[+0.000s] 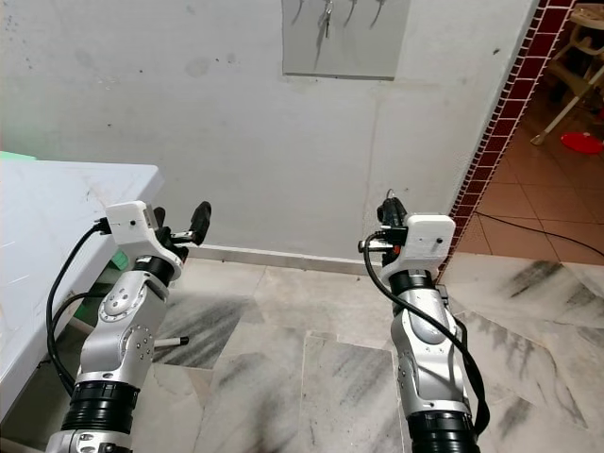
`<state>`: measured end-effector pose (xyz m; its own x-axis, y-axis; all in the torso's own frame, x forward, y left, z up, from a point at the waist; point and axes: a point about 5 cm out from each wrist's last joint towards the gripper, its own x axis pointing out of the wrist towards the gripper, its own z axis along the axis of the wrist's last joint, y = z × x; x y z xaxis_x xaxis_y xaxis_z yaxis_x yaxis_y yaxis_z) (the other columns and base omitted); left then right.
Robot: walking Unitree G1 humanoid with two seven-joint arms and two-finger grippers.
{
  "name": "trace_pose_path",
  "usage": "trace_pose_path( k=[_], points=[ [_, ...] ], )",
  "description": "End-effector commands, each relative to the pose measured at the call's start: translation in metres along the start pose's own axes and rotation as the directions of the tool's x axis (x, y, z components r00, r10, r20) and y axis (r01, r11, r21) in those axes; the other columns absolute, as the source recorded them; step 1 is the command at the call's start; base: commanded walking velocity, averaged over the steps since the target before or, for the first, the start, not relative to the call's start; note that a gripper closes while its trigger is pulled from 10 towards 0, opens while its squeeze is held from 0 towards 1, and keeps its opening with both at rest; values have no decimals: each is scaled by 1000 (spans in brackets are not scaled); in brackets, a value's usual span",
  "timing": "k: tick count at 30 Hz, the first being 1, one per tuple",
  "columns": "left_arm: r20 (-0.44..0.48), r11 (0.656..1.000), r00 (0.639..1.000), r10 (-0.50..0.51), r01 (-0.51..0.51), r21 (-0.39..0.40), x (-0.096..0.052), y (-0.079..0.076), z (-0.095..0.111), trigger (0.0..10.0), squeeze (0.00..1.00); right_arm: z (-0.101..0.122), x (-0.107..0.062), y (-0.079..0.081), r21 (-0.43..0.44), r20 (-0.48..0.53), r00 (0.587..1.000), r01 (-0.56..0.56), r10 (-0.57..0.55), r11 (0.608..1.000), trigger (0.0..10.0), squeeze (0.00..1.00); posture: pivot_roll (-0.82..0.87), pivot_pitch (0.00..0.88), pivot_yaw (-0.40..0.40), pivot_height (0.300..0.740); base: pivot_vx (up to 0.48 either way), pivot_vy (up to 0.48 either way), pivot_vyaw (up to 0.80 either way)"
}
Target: Hang keys on a hook
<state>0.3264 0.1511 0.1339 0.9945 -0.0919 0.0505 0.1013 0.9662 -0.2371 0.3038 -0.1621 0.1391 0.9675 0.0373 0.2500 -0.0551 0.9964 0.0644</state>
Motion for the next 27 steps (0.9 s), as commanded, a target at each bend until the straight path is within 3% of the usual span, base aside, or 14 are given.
trace_pose_path(
  k=[1, 27],
  points=[
    [-3, 1000, 1000, -12, 12, 14, 2, 0, 3, 10000, 0, 5, 1, 1, 0, 19, 1000, -2, 2, 1000, 10000, 0, -19, 0, 23, 740, 277, 0, 0],
    [-5, 999, 1000, -29, 29, 18, 1, -3, 2, 10000, 0, 3, -1, 5, 7, 13, 1000, -11, 11, 1000, 10000, 0, -17, 0, 24, 740, 314, 0, 0]
  ],
)
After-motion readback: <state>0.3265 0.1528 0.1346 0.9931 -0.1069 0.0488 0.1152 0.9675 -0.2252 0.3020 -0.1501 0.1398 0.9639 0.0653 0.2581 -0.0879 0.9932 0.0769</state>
